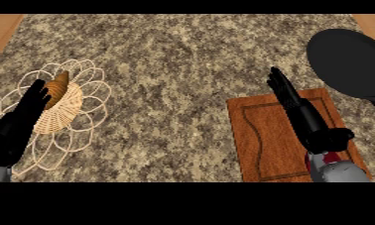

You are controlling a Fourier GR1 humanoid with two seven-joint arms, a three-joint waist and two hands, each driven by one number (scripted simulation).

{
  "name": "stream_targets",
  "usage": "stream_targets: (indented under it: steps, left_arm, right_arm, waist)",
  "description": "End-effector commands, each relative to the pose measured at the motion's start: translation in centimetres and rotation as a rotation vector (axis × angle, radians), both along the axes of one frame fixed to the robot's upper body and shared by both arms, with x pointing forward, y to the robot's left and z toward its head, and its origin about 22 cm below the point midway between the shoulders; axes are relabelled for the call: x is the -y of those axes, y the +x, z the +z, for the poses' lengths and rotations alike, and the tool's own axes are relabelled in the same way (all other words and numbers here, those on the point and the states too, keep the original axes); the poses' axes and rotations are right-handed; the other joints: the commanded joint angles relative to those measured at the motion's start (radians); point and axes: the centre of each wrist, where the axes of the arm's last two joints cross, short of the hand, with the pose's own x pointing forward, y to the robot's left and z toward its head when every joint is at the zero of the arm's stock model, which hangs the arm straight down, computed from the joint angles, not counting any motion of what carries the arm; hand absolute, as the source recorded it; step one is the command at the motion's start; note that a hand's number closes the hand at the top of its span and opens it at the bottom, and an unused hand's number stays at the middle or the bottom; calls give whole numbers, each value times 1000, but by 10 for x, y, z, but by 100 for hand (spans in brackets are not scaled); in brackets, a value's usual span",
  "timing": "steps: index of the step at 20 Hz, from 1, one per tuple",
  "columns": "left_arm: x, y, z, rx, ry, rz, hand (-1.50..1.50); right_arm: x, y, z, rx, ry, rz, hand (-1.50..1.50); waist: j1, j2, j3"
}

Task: Pick the pear from the cutting board and place it in the pan

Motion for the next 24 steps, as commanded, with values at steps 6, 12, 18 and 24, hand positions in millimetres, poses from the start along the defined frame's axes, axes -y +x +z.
stream_targets:
  steps: [6,12,18,24]
  left_arm:
    - [55,-31,-66,-170,-333,253,0]
    - [83,-26,-66,-156,-370,235,0]
    - [93,-25,-62,-149,-372,218,0]
    - [117,-21,-59,-145,-364,187,0]
  right_arm:
    - [78,-34,5,-173,80,-540,150]
    - [51,-76,0,68,-347,-721,-150]
    - [41,-133,3,34,-547,-876,-150]
    - [41,-134,34,-66,-673,-1003,-150]
  waist:
    - [-52,-26,-8]
    - [-75,-29,-12]
    - [-48,-21,-13]
    - [4,-11,-11]
